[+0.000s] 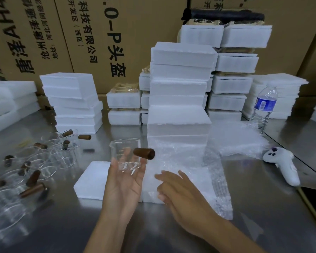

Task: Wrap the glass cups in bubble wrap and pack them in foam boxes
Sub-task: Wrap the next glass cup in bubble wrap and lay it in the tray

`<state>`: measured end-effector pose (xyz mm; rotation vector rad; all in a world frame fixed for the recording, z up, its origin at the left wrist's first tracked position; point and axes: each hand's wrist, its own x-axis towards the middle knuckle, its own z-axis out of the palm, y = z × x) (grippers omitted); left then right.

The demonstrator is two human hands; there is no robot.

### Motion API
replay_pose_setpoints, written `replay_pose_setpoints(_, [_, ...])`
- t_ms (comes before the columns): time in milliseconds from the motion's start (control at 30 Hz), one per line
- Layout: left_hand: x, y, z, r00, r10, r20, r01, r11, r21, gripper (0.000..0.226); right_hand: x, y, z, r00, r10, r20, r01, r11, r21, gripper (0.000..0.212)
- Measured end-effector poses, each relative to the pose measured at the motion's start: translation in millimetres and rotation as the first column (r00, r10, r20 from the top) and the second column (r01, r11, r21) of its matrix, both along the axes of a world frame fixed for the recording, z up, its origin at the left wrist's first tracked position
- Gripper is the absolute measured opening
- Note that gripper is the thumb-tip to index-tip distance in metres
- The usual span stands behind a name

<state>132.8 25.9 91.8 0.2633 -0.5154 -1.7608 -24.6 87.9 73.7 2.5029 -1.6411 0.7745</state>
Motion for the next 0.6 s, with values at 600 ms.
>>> replay_pose_setpoints(600, [-23.3, 17.9, -3.3, 0.764, 0.208, 0.611, 0.059, 0.920, -0.387, 0.058, -23.7, 7.0, 3.7, 0.915, -0.126, 0.384, 0.219, 0.953, -0.211, 0.030])
